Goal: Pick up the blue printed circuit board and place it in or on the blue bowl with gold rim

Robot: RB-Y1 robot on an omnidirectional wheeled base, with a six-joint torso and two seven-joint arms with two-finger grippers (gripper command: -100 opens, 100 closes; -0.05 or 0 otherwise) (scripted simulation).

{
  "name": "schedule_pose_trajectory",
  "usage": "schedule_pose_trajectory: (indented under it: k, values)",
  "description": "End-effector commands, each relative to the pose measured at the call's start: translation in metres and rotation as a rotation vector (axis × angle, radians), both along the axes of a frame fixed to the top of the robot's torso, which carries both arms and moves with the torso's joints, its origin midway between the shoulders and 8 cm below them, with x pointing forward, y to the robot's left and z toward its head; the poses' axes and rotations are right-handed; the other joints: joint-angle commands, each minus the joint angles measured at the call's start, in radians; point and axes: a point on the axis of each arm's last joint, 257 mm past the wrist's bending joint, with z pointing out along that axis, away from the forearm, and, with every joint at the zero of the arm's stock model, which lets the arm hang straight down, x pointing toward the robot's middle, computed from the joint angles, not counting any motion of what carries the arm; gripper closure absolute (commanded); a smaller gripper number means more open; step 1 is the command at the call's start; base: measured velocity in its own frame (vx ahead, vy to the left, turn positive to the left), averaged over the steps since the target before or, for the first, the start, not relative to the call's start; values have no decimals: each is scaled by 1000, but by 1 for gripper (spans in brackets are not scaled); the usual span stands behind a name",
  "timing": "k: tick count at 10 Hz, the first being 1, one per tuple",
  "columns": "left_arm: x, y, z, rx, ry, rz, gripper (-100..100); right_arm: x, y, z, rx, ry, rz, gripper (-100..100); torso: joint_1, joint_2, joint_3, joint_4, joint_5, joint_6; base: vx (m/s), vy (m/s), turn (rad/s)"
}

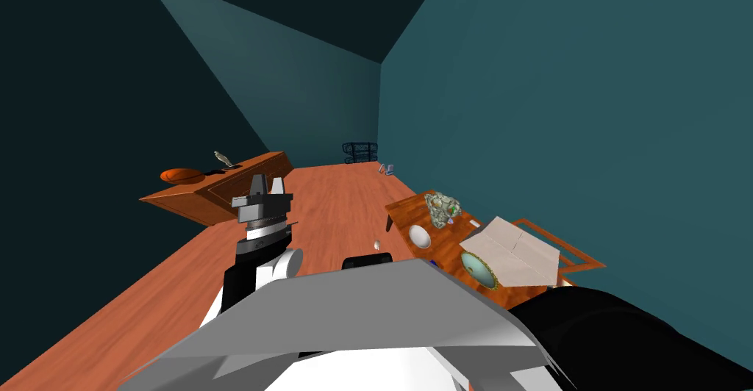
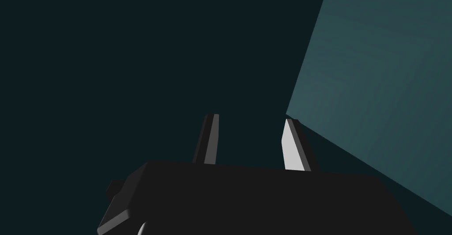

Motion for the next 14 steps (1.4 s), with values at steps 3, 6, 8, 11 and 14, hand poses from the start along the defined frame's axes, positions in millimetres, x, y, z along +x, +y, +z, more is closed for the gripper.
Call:
schedule_pose_trajectory:
  k: [3,6,8,11,14]
  values:
    - [0,0,0,0,0,0,0,-38,-25,-13,-89,95,64,-100,0,0,0,0,0,0,89,-39,81]
    - [0,0,0,0,0,0,0,-74,-53,-23,-178,183,143,-100,1,1,1,0,0,0,86,-28,85]
    - [0,0,0,0,0,0,0,-95,-69,-28,-226,235,185,-100,1,2,1,0,0,1,67,-30,62]
    - [0,0,0,0,0,0,0,-117,-85,-30,-269,287,222,-100,1,2,1,1,0,0,62,-33,55]
    - [0,0,0,0,0,0,0,-141,-103,-34,-328,351,298,-100,2,3,1,0,0,0,43,-16,54]
